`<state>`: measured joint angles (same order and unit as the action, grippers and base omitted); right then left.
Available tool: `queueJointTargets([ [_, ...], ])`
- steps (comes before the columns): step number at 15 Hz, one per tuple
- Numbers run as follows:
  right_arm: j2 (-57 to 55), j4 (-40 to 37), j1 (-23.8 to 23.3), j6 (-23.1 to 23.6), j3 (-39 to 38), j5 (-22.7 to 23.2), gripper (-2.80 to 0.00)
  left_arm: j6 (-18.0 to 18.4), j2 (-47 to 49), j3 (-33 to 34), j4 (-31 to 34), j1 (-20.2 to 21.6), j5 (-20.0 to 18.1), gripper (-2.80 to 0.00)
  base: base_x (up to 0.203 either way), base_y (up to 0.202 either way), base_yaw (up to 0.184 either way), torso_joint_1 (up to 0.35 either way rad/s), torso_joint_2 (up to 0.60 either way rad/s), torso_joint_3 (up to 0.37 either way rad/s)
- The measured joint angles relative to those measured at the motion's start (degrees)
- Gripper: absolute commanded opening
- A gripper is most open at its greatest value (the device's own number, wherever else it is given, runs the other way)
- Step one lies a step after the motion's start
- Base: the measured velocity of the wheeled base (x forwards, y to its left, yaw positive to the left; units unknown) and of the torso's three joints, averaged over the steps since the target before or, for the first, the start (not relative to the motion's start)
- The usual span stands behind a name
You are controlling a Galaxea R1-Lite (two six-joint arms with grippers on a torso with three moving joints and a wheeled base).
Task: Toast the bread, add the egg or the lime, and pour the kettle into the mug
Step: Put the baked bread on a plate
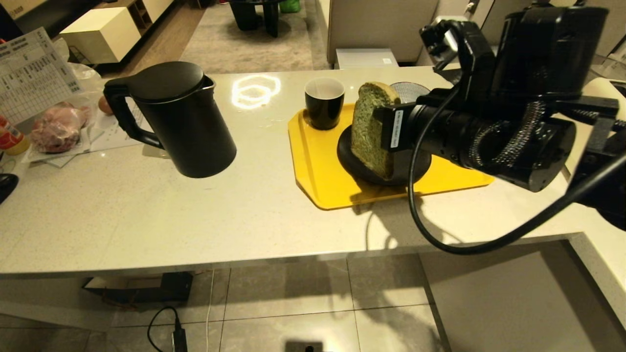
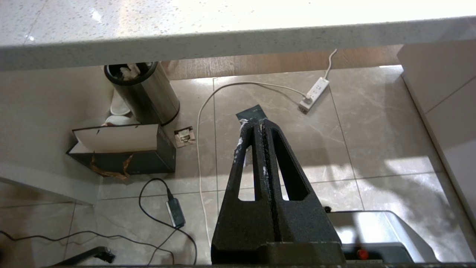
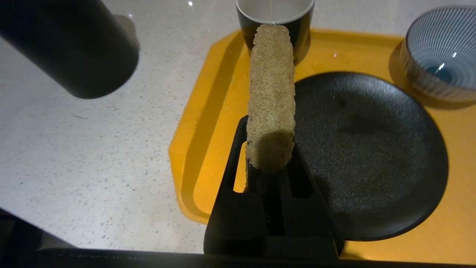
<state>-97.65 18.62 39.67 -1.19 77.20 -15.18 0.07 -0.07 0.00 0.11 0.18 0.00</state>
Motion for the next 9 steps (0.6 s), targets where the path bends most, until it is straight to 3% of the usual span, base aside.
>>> queueJointTargets([
  [5, -8.02, 0.14, -4.81, -10.61, 6.08, 2.28, -2.8, 0.02, 0.0, 0.0, -0.04, -0.02, 0.0, -2.8, 0.0, 0.0, 0.0, 0.0, 0.0, 0.0],
  [9, -11.49, 0.29, -10.78, -11.9, 7.85, 6.07, -2.8, 0.01, 0.0, 0.0, -0.01, -0.02, 0.0, -2.8, 0.0, 0.0, 0.0, 0.0, 0.0, 0.0],
])
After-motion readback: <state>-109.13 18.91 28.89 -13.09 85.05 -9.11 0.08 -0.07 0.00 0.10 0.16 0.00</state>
